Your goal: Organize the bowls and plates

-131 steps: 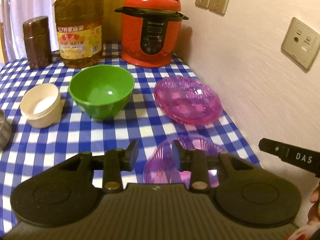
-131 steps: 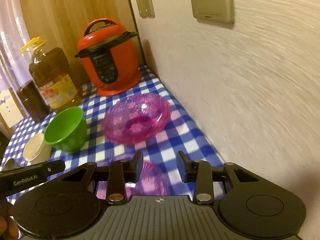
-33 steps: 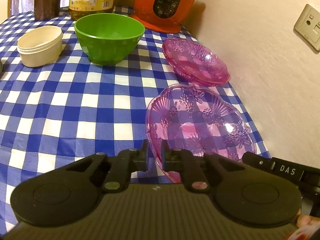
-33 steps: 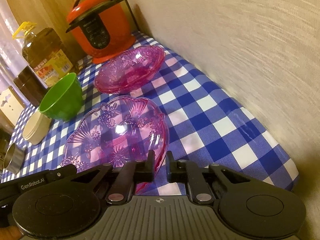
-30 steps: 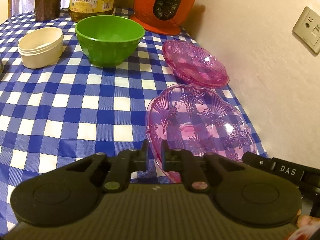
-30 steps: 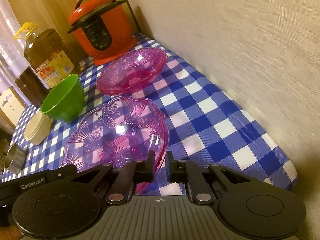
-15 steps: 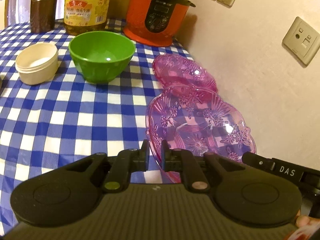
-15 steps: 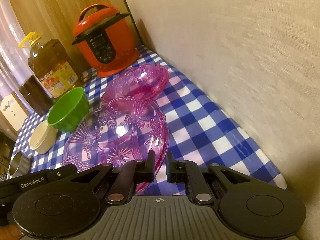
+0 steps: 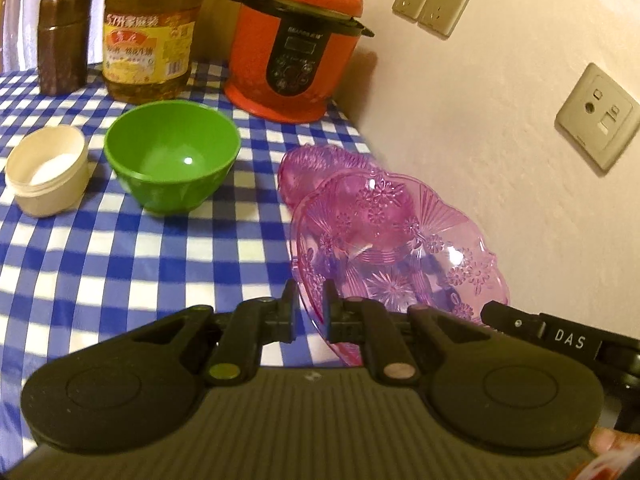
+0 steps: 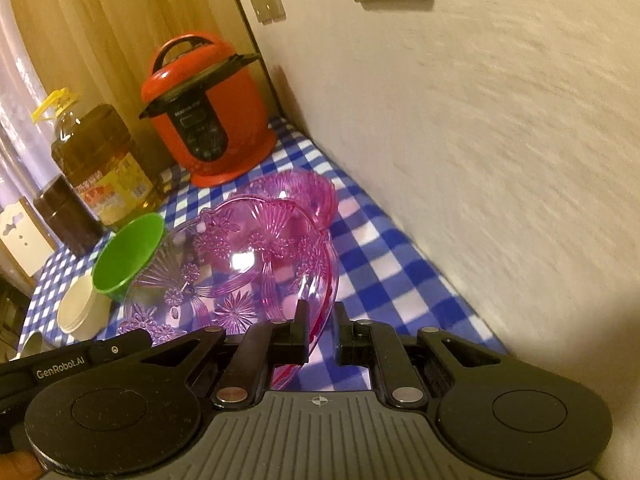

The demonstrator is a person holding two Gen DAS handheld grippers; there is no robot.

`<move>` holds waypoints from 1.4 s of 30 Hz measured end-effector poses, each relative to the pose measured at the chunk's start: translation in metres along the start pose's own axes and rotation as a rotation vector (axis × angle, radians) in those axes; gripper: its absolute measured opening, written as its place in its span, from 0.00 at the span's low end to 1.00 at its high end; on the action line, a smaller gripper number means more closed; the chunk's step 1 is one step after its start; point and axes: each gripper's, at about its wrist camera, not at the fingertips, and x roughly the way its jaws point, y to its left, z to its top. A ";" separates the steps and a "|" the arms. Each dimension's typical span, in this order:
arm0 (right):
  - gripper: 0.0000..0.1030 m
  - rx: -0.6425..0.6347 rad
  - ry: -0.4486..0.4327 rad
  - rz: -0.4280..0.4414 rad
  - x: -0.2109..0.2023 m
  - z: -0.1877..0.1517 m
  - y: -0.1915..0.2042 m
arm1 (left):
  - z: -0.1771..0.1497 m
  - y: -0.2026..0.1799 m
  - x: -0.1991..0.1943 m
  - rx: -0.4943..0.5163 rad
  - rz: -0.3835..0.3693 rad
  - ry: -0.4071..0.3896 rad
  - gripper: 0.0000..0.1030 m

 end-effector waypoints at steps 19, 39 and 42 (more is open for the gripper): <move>0.10 -0.046 -0.030 -0.004 0.073 0.067 0.004 | 0.071 -0.001 0.071 0.018 0.005 -0.017 0.10; 0.11 -0.041 0.033 -0.031 0.147 0.083 -0.004 | 0.082 -0.001 0.136 0.142 0.062 0.022 0.11; 0.11 -0.042 0.040 -0.038 0.153 0.081 -0.006 | 0.081 -0.005 0.141 0.173 0.074 0.025 0.11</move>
